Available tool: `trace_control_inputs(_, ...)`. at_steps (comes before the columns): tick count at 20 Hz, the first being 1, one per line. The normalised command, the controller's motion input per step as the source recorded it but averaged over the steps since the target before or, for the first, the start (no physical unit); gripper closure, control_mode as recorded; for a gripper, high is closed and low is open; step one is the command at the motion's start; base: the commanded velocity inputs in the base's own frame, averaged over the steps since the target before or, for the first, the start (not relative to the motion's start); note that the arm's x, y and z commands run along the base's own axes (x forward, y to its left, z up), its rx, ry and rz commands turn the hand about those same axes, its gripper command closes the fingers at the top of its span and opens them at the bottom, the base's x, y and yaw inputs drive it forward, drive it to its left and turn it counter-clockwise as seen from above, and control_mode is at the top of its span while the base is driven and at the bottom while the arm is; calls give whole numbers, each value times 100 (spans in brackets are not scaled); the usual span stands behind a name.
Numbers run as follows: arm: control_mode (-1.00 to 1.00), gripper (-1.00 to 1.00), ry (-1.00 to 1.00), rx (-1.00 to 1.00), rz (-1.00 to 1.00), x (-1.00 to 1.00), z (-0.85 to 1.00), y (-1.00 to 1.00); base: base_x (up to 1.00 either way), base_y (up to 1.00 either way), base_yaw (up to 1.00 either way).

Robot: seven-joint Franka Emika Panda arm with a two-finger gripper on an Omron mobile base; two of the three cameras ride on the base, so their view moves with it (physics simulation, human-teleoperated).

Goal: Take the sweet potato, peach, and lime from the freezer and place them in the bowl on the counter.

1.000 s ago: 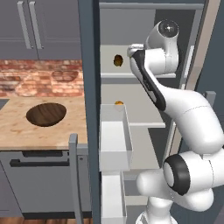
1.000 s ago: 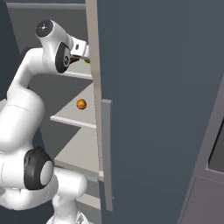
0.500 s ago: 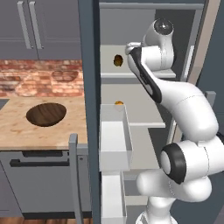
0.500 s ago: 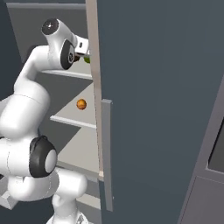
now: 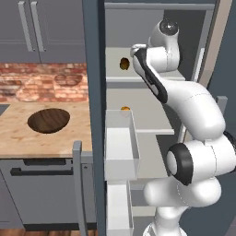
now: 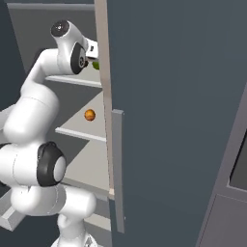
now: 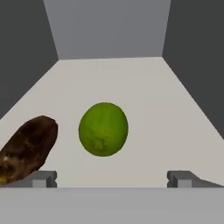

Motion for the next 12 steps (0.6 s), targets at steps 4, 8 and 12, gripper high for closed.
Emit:
trace_control_inputs(4,-100,-100,1,0,0,14,-6,0,0,0,0)
trace_control_inputs(8,-100,-100,2,0,0,15,-10,0,0,0,0)
trace_control_inputs(12,-100,-100,1,0,0,18,-8,0,0,0,0)
